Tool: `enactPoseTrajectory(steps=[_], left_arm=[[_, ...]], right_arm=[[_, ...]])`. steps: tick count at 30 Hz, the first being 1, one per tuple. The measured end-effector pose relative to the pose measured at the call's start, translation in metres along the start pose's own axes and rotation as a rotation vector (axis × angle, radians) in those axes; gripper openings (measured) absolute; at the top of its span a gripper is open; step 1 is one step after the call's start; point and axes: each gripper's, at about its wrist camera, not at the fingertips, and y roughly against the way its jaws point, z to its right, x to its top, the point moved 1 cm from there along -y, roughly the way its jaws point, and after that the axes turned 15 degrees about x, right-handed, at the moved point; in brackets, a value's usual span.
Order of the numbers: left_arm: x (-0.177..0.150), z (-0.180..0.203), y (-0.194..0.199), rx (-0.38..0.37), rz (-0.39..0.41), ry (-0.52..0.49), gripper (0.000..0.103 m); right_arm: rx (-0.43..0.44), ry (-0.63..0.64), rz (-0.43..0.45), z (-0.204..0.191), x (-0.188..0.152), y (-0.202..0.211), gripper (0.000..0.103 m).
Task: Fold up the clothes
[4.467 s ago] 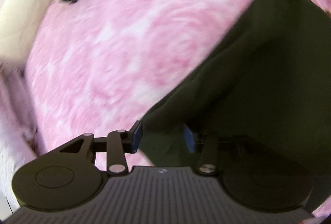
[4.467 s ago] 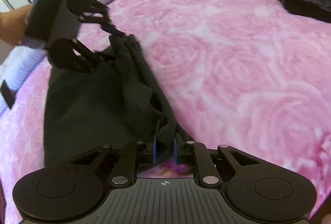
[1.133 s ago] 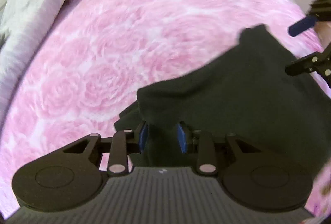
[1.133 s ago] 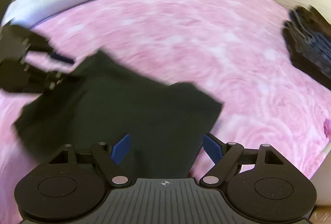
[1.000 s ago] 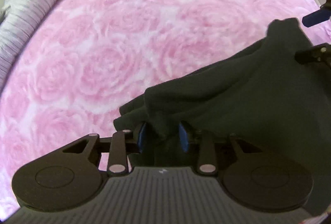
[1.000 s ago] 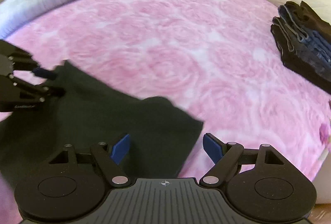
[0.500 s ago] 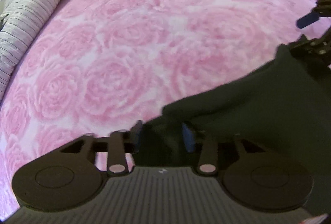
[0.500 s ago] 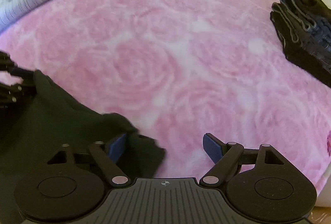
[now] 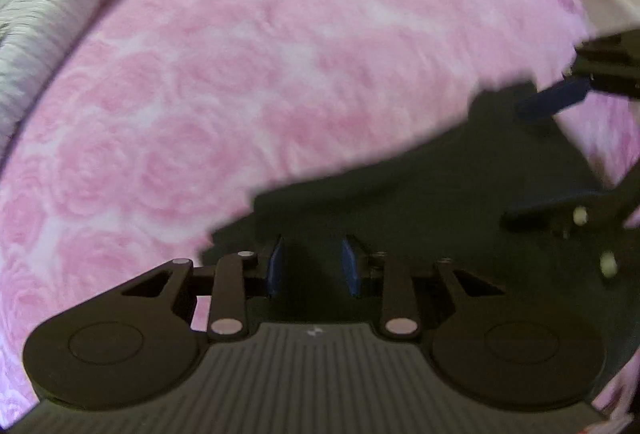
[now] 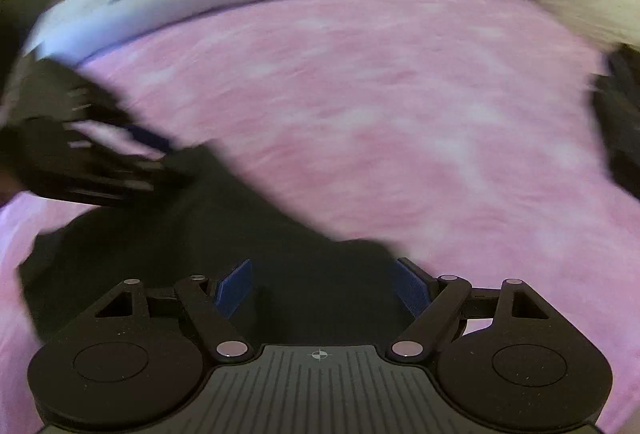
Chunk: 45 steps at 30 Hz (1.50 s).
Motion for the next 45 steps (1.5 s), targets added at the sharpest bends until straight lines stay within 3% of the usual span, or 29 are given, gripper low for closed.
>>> enactPoseTrajectory(steps=[3,5,8,11,15,18,19,22,26,31,36,40,45], left_arm=[[-0.012,0.007,-0.007,0.032,0.055,-0.078,0.029],[-0.013,0.001,-0.002,0.069,0.044,-0.084,0.028],[-0.025,-0.015,0.013,0.133,0.008,-0.040,0.026],[-0.042,-0.026,0.042,0.150,0.015,0.005,0.026],[-0.067,-0.013,0.078,0.070,0.039,0.022,0.026],[-0.092,0.015,0.079,0.037,0.014,-0.065,0.026],[-0.102,0.024,0.076,0.047,0.003,-0.107,0.026],[-0.129,0.034,0.074,0.085,0.077,-0.146,0.027],[-0.140,0.026,0.077,0.091,0.123,-0.109,0.027],[-0.171,0.007,0.091,0.153,0.106,-0.064,0.027],[-0.195,-0.004,0.122,0.195,0.084,-0.042,0.022],[-0.189,0.002,0.144,0.163,0.154,-0.016,0.022],[-0.179,0.019,0.112,0.094,0.123,-0.036,0.023]], right_arm=[[0.033,0.020,-0.059,-0.004,-0.014,-0.018,0.081],[0.022,0.001,-0.065,0.004,-0.023,-0.010,0.081],[-0.035,-0.033,-0.107,0.009,-0.040,0.011,0.081],[-0.038,-0.021,-0.086,-0.004,-0.049,0.034,0.081],[0.052,0.013,-0.002,-0.048,-0.051,0.044,0.081],[0.105,0.027,-0.007,-0.075,-0.061,0.026,0.081],[0.099,0.018,-0.018,-0.080,-0.068,0.021,0.081],[0.079,-0.055,-0.034,-0.079,-0.094,0.016,0.081],[-0.011,-0.079,-0.065,-0.073,-0.128,0.027,0.081],[-0.150,-0.159,-0.088,-0.068,-0.155,0.038,0.081],[-0.164,-0.131,0.022,-0.110,-0.142,0.067,0.081],[-0.093,-0.111,0.068,-0.139,-0.126,0.056,0.081],[-0.038,-0.073,0.050,-0.131,-0.114,0.020,0.081]])
